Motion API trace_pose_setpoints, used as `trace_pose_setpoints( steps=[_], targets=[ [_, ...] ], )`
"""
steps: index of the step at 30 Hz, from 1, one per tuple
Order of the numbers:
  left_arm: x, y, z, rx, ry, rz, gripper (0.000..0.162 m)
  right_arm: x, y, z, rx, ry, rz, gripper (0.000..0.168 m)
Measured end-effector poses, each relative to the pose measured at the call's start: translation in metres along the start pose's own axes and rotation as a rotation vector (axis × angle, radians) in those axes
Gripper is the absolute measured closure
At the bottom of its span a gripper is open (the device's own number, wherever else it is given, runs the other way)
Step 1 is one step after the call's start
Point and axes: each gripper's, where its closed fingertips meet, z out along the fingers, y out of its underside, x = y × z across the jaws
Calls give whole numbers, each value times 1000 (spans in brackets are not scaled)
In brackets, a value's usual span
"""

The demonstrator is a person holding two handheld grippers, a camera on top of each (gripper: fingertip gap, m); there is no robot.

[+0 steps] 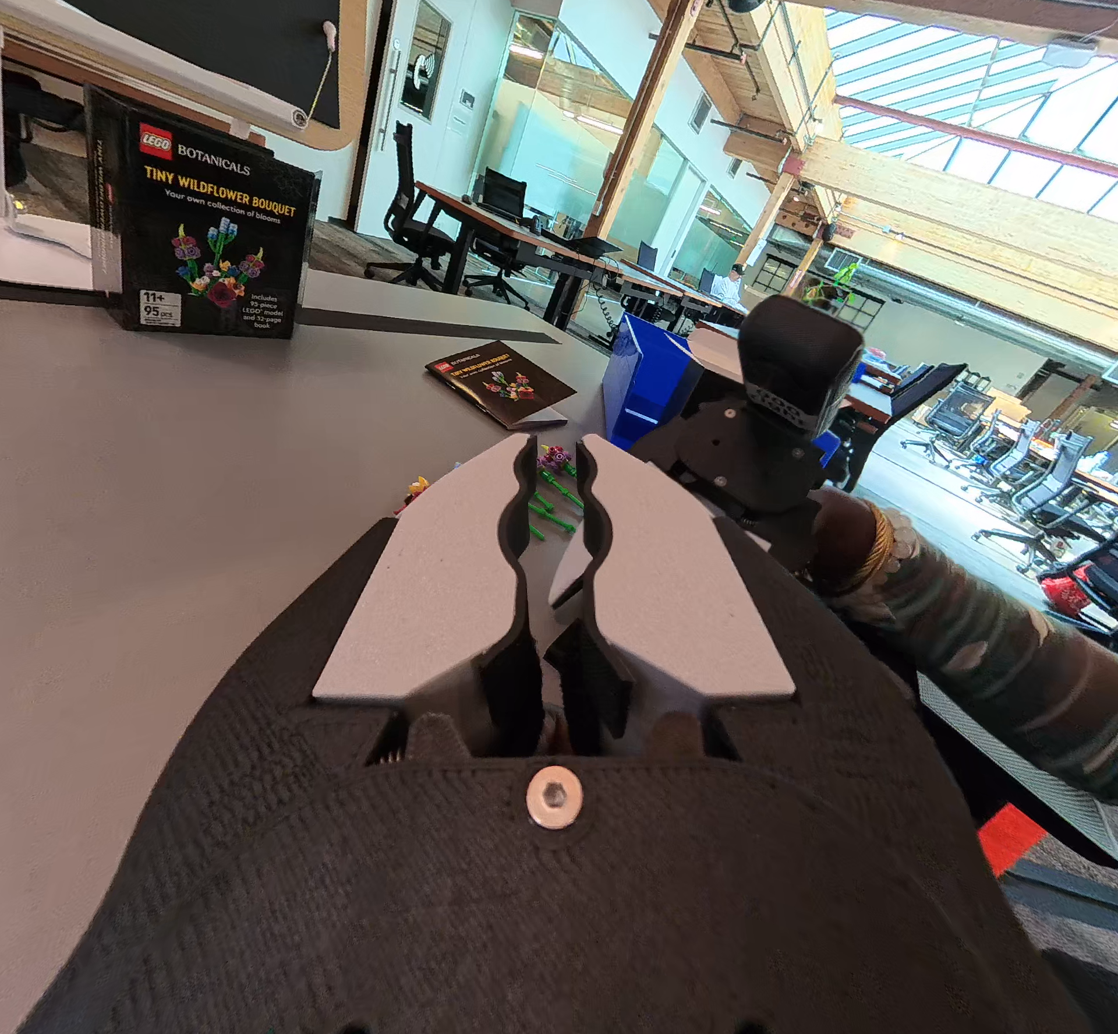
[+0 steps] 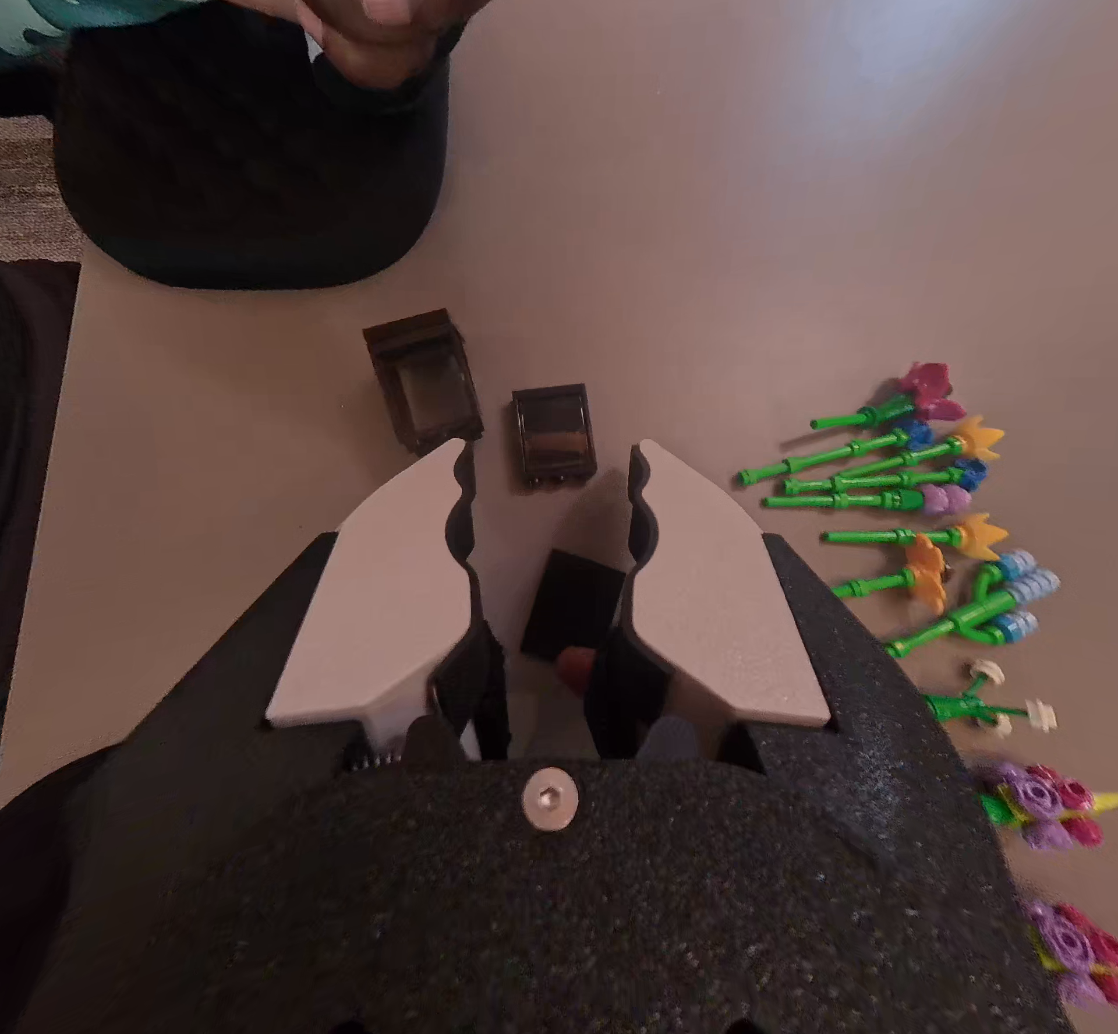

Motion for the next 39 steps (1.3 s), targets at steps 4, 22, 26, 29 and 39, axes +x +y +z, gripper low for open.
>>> trace_pose_setpoints(
  steps=[4, 22, 26, 29, 39],
  targets=[
    [1, 1, 1, -8, 2, 3, 149, 2, 0, 10, 16, 8, 23, 140],
    [55, 11, 6, 48, 97, 645, 128, -15, -67, -69, 697, -511, 502, 143],
    [64, 14, 7, 75, 76, 838, 127, -30, -76, -73, 730, -684, 551, 143],
    [73, 16, 5, 89, 138, 834, 131, -36, -77, -73, 725, -763, 584, 143],
    [90, 35, 1, 41, 276, 882, 142, -52, -75, -71, 651, -863, 589, 143]
  ],
)
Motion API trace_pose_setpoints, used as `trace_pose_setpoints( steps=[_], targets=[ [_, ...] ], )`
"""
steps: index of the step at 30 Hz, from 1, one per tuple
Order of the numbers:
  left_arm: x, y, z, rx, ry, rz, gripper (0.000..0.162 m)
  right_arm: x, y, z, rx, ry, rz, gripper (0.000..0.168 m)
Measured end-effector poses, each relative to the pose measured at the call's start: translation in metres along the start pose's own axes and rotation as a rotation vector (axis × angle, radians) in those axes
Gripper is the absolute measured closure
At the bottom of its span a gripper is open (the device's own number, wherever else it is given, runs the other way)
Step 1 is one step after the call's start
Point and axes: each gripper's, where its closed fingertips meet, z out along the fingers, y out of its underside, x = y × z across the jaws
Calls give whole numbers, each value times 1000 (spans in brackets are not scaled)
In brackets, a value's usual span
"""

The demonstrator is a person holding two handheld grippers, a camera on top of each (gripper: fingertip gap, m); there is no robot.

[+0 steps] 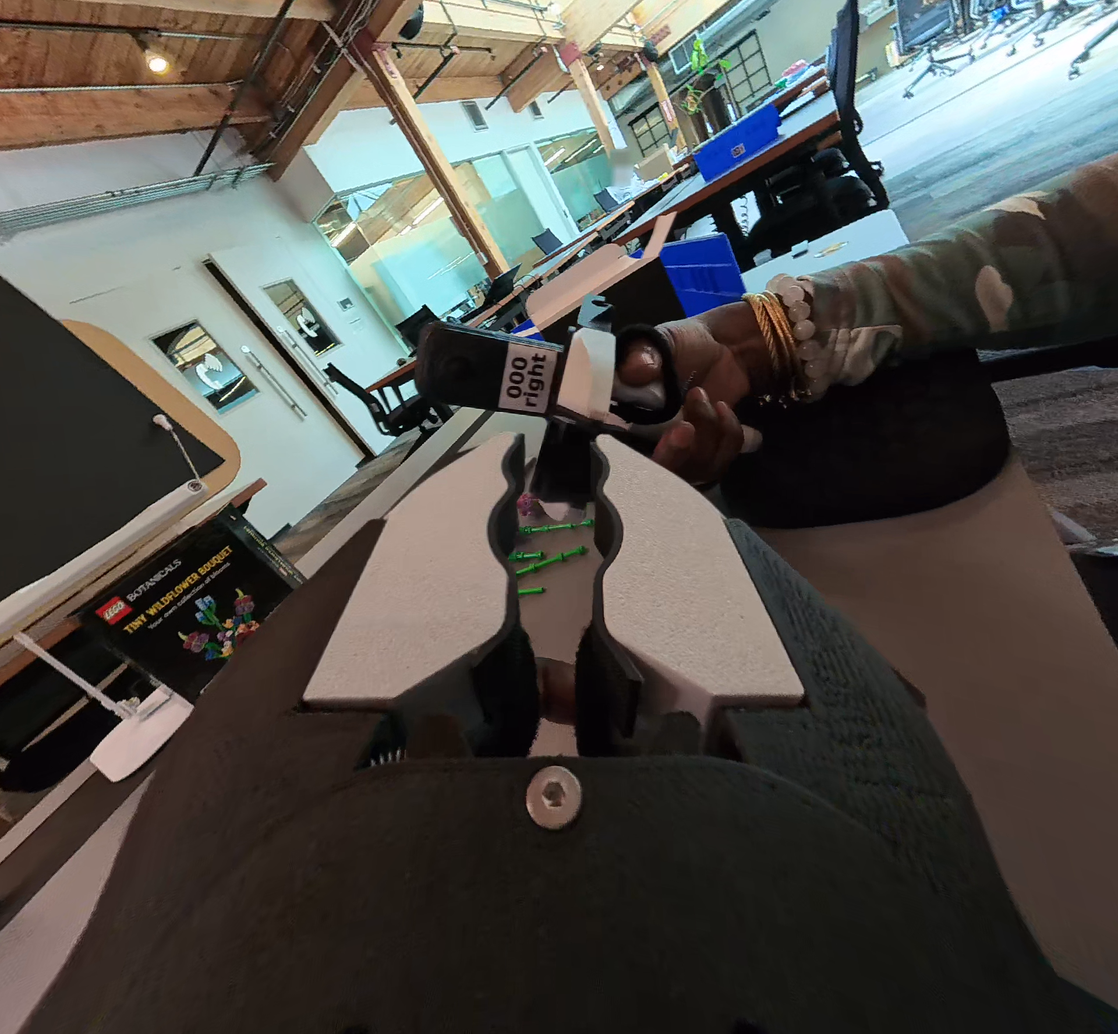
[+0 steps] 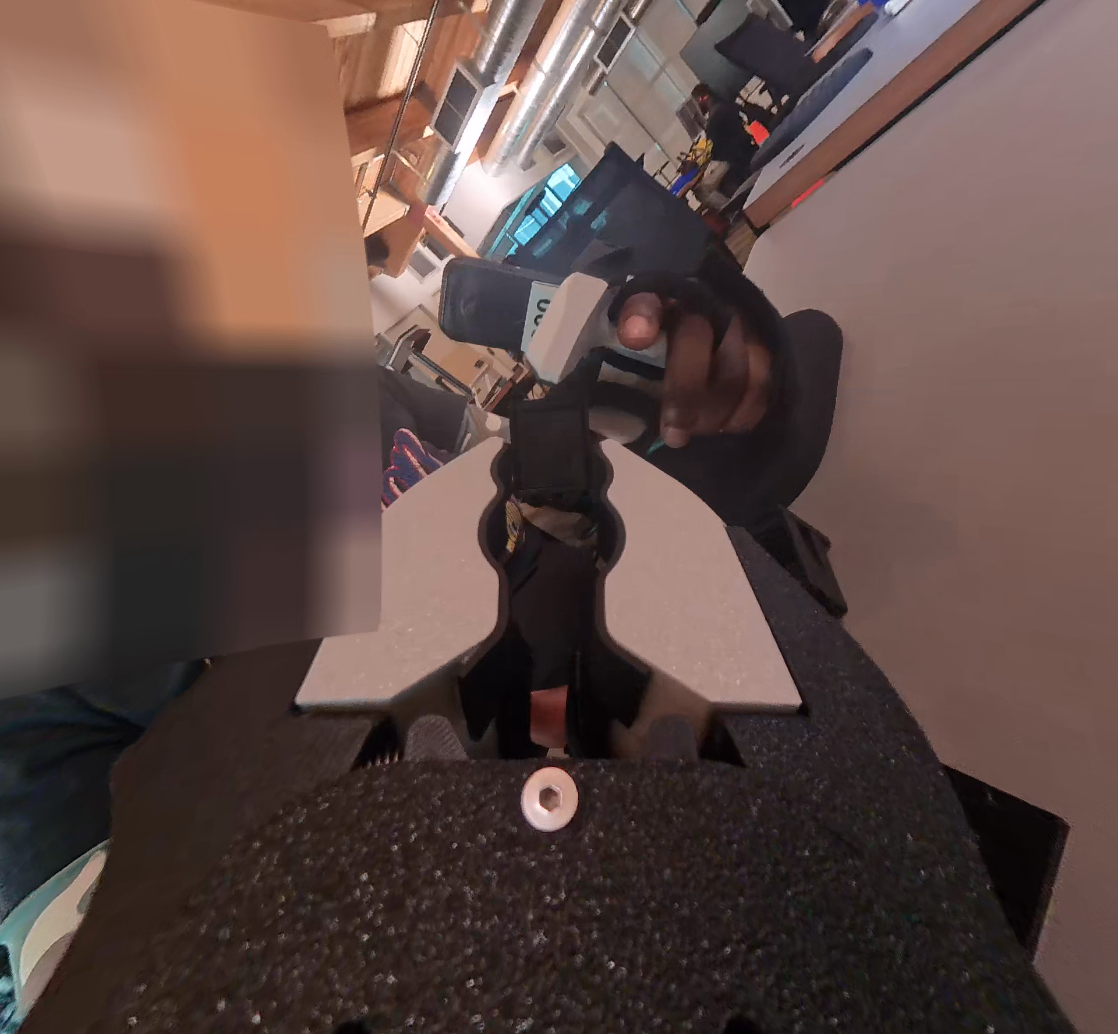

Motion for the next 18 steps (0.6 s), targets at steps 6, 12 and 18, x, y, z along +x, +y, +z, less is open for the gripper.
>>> trace_pose_setpoints(
  steps=[6, 12, 18],
  targets=[
    [3, -1, -2, -3, 29, 15, 153, -1, 1, 0, -10, 13, -6, 143],
    [-16, -9, -7, 52, -5, -258, 154, -9, -23, 5, 110, 128, -351, 139],
    [-40, 2, -11, 62, -69, -614, 154, 6, -35, 6, 92, 566, -866, 146]
  ],
)
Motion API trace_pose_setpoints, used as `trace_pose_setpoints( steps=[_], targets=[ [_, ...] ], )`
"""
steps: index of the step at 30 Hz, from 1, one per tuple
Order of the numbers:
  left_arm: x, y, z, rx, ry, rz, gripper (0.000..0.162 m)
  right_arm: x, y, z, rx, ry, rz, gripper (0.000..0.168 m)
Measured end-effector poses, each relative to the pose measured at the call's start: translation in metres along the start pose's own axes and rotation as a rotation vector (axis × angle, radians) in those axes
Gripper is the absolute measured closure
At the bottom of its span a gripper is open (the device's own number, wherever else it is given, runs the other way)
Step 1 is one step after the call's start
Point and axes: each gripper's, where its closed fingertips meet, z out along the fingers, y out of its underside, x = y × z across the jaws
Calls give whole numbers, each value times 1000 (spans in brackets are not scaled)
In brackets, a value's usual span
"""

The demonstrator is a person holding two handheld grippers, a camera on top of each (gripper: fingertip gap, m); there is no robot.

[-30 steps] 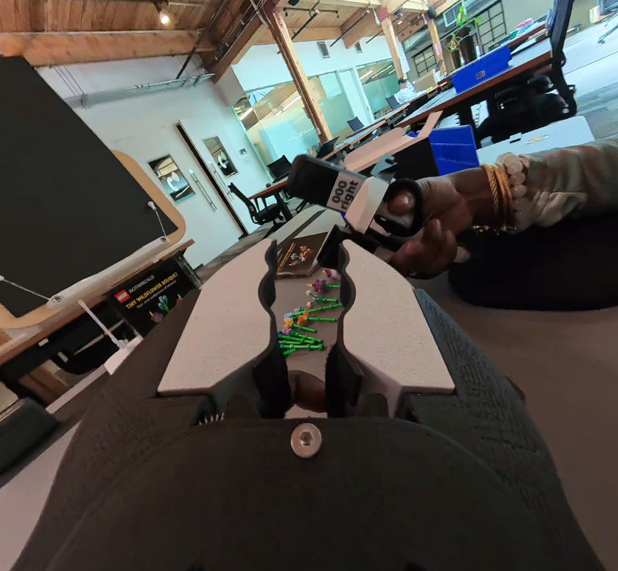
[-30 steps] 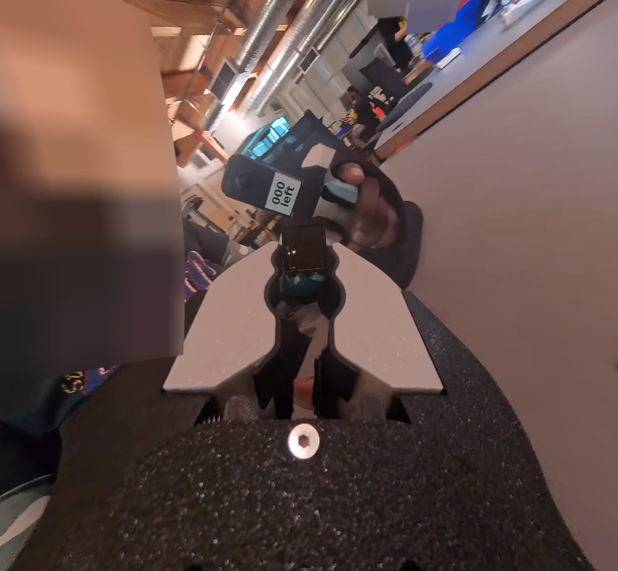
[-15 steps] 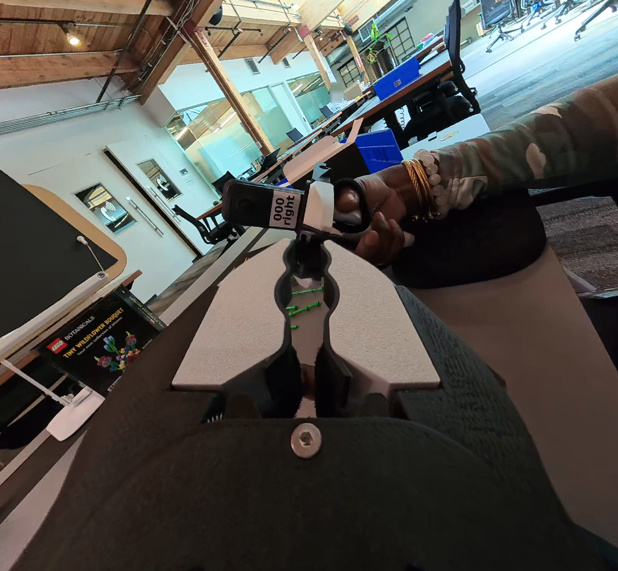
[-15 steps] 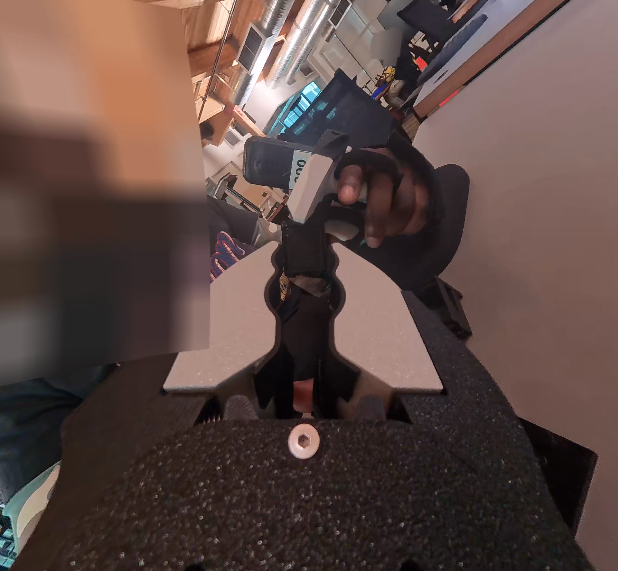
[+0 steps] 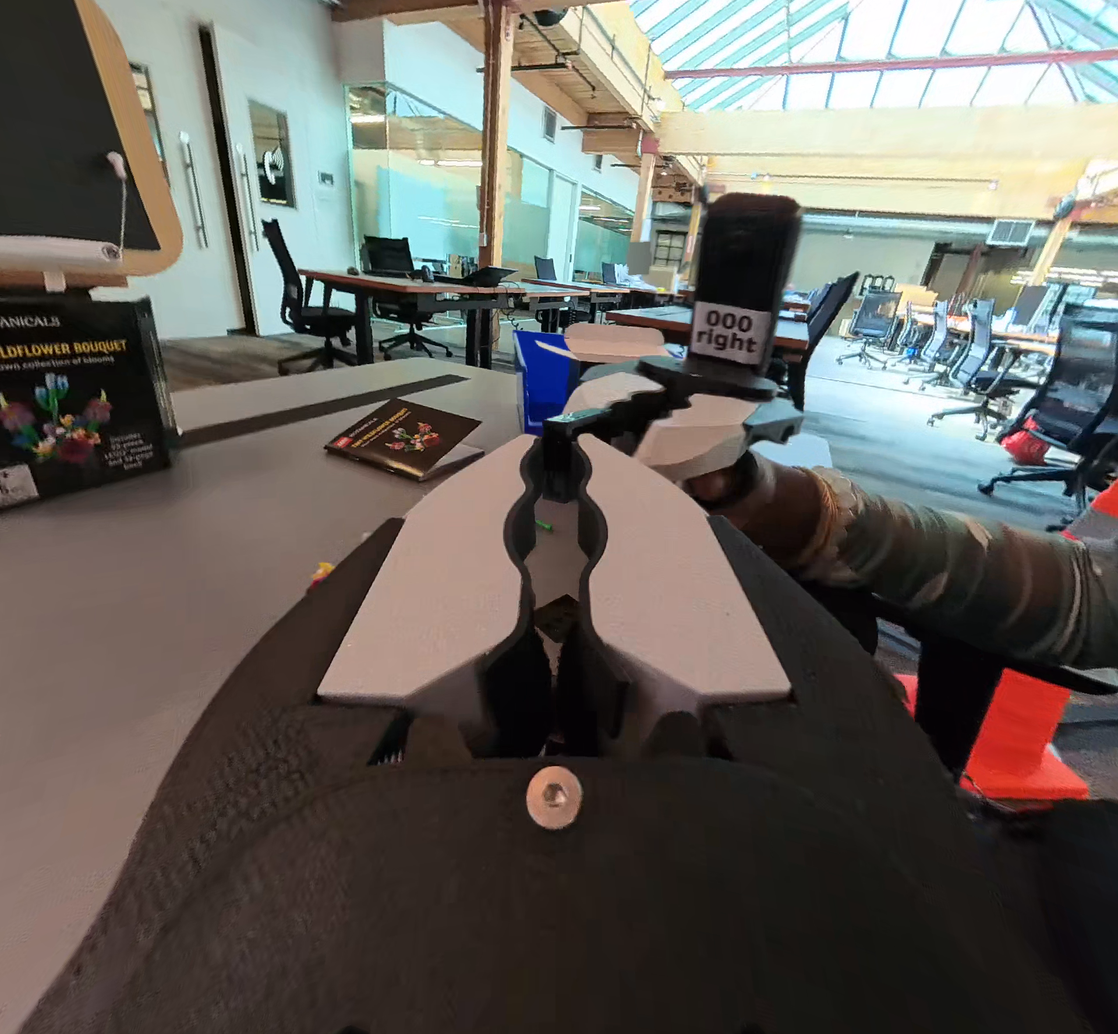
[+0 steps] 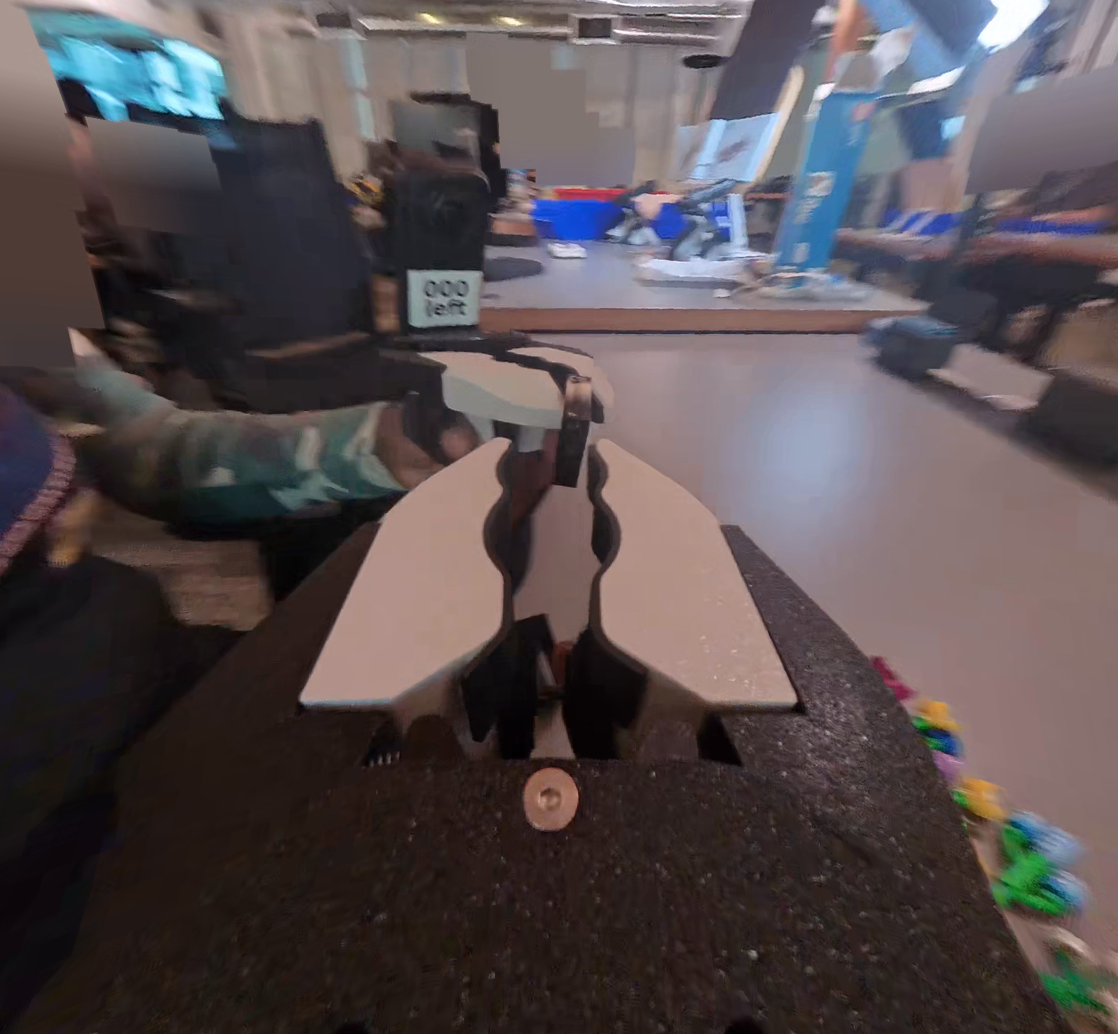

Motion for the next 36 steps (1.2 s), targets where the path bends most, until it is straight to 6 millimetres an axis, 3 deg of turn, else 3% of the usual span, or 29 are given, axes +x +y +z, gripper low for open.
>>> trace_pose_setpoints(
  steps=[2, 6, 11, 13, 20, 25, 32, 36],
  targets=[
    [-2, 2, 1, -13, -16, -20, 154, 9, 2, -1, -27, 113, -83, 158],
    [-10, 8, 4, -54, -108, 17, 154, 19, 9, -2, -90, 224, -104, 159],
    [-16, 13, 8, -111, -320, 261, 153, 32, 14, -5, -183, 418, -272, 160],
    [-15, 12, 9, -111, -376, 323, 153, 33, 12, -7, -173, 430, -278, 161],
    [-23, 23, 9, -193, -421, 269, 151, 39, 23, -7, -228, 473, -217, 161],
    [-31, 45, 10, -363, -423, 278, 150, 43, 46, -9, -327, 491, -41, 161],
    [-51, 104, 10, -775, -418, 34, 153, 60, 95, -21, -625, 590, 85, 161],
    [-54, 123, 7, -900, -392, -77, 154, 61, 115, -21, -713, 559, 198, 161]
  ],
)
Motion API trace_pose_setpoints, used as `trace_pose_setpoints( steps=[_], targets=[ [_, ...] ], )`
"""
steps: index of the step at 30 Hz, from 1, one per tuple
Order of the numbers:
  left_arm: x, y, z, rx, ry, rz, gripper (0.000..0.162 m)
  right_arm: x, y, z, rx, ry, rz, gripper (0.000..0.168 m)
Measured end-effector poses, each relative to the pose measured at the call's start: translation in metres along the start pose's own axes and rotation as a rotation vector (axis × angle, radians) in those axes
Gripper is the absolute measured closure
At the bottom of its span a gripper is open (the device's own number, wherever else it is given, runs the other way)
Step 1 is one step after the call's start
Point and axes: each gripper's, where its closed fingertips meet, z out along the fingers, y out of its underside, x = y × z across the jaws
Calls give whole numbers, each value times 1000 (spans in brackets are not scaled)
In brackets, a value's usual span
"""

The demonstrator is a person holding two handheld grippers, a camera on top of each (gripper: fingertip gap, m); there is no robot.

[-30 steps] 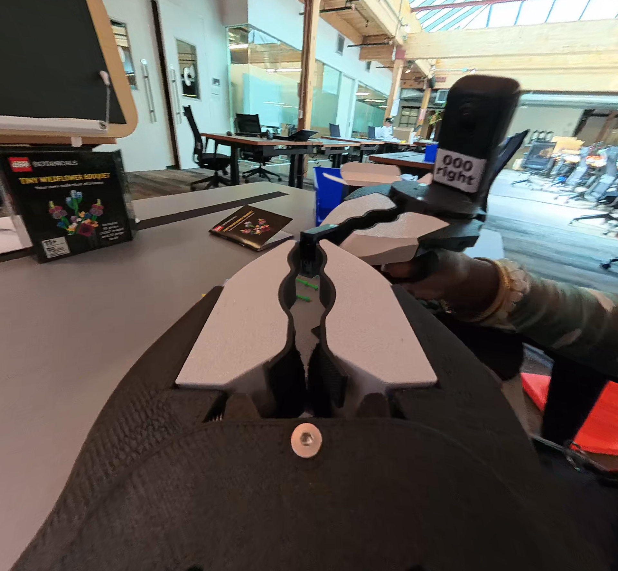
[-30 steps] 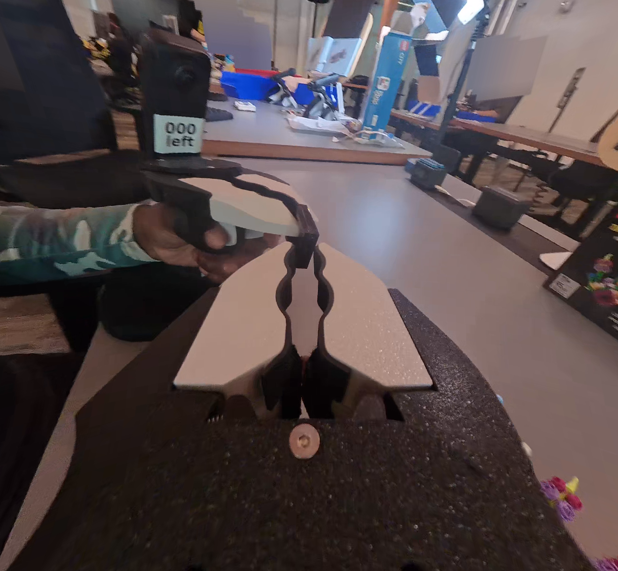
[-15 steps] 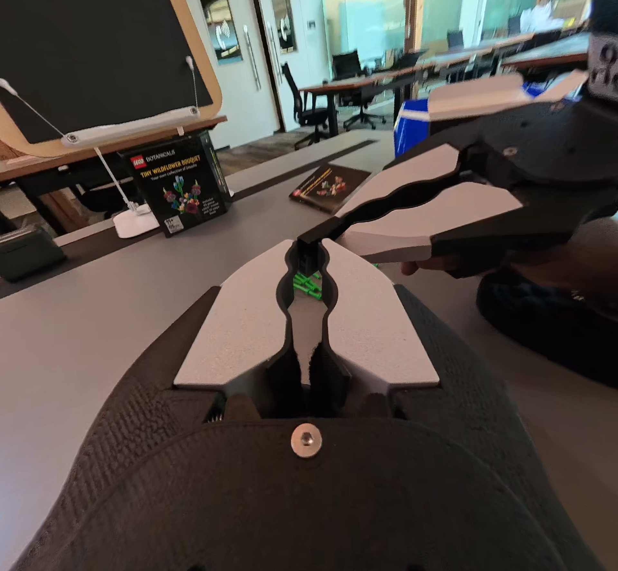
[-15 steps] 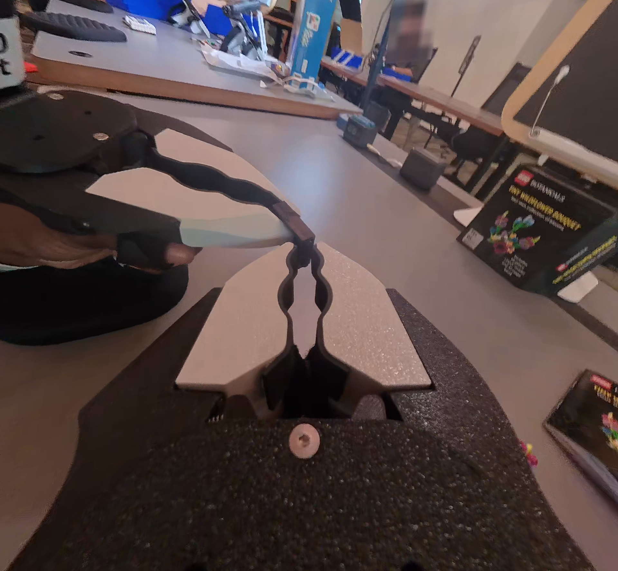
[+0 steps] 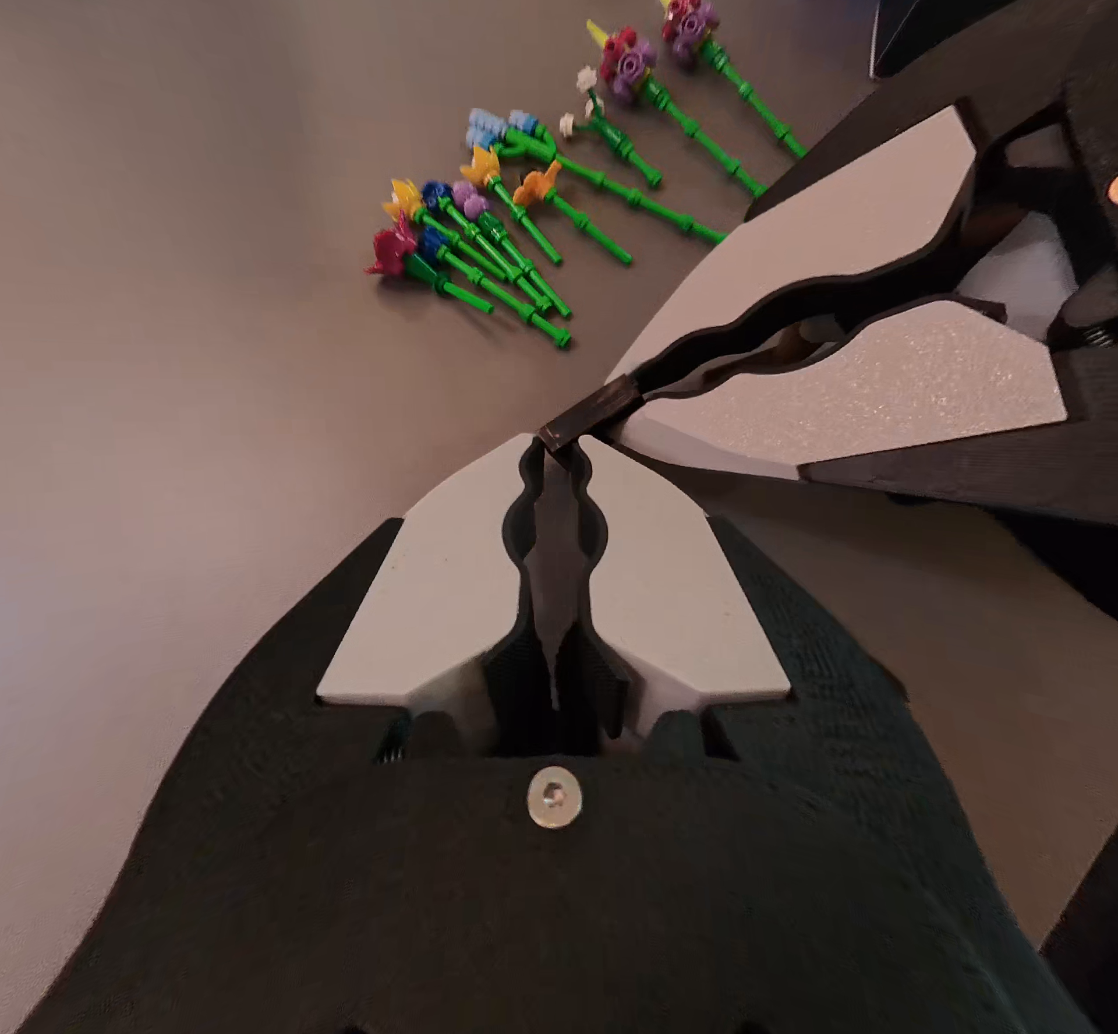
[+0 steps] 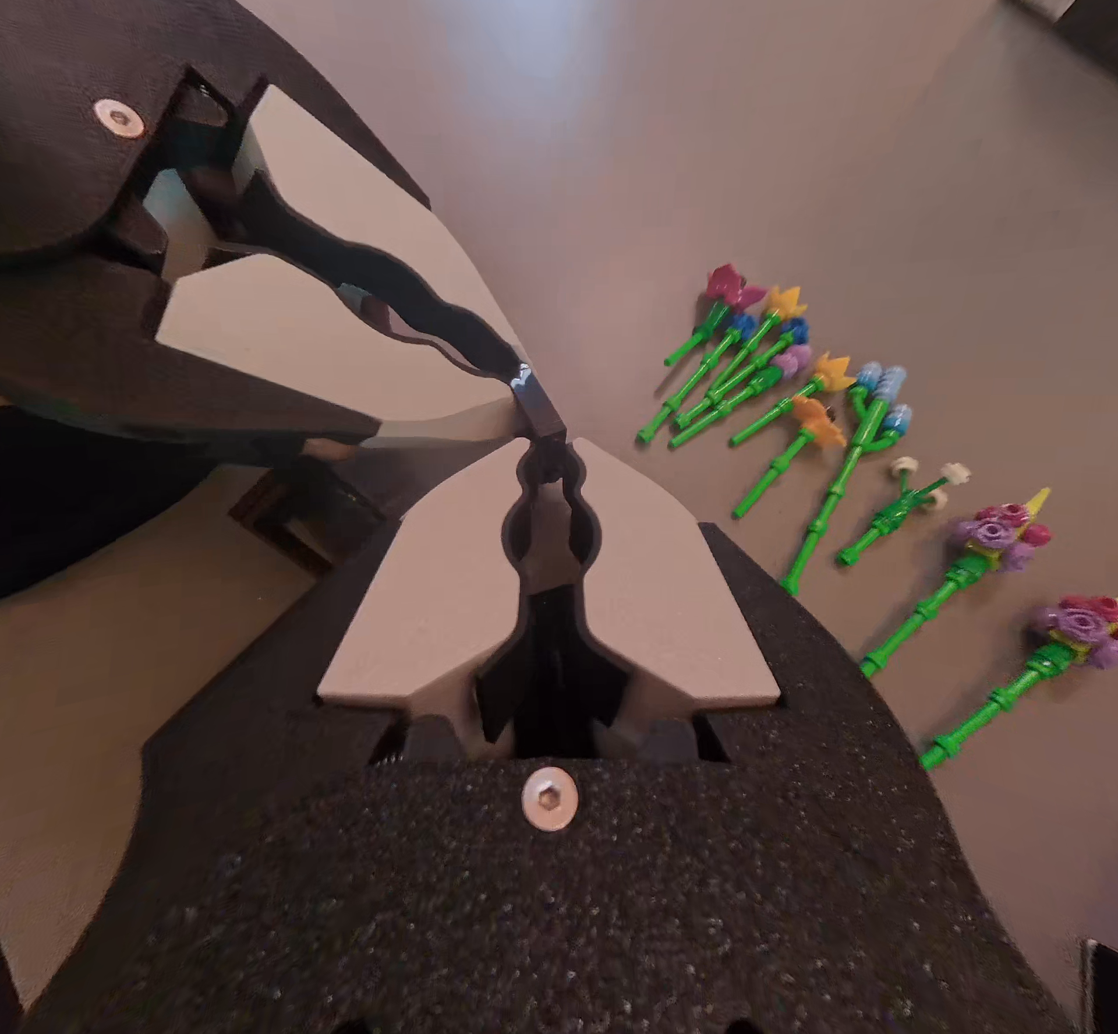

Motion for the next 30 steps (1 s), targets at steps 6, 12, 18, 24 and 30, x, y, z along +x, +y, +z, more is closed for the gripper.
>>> trace_pose_setpoints(
  steps=[6, 12, 18, 24, 30],
  targets=[
    [6, -10, -11, 100, 187, -133, 151, -7, -4, -2, 36, -345, 323, 161],
    [6, 4, 1, -33, 134, -14, 148, -11, 11, 7, -94, -375, 347, 161],
    [6, 7, -1, -70, 207, -13, 152, -7, 10, 10, -109, -261, 213, 160],
    [2, 8, -1, -79, 237, -42, 151, 4, 1, 13, -31, -36, -139, 141],
    [1, 9, -1, -79, 279, -66, 151, -2, 1, 14, 9, -148, -67, 149]
  ],
)
